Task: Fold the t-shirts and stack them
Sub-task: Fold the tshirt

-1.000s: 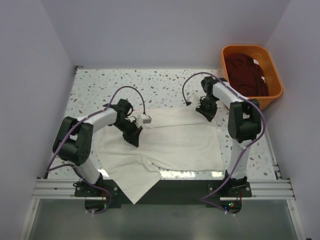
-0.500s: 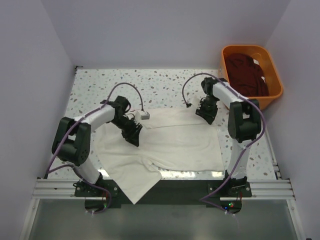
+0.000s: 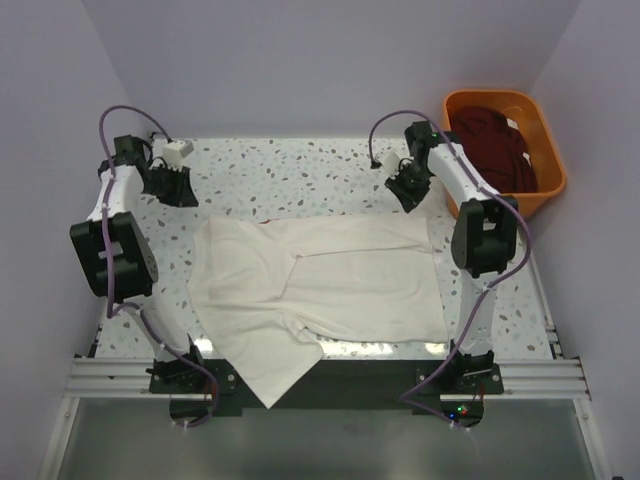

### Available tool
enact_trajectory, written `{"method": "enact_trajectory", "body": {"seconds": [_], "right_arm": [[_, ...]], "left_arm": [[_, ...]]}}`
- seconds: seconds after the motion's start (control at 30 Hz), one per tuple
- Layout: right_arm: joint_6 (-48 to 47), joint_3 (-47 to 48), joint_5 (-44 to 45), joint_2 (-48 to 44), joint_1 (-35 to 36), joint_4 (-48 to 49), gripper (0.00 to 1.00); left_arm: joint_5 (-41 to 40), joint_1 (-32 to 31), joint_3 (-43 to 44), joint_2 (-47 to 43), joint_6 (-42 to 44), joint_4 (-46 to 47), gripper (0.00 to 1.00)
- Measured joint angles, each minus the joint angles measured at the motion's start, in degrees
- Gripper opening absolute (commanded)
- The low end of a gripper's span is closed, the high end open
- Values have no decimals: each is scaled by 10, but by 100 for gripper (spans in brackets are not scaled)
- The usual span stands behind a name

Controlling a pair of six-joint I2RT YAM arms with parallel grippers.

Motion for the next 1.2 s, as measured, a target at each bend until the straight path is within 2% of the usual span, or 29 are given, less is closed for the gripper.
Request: {"method": "enact_trajectory", "body": {"seconds": [0.3,0.83,1.0,1.2], "right_arm": [[52,-6,45,60,16,54,17],[67,-16,78,76,20,82,16],[69,-33,91,85,20,93,15],[71,-39,128,85,26,106,14]], "left_arm": [[-87,-3,3,86,-12,4,20],[-80,-29,-9,116,-35,31,17],[-89,-36,-7,139,-61,43,8],[-144,-34,13,148,-107,52,3]]}}
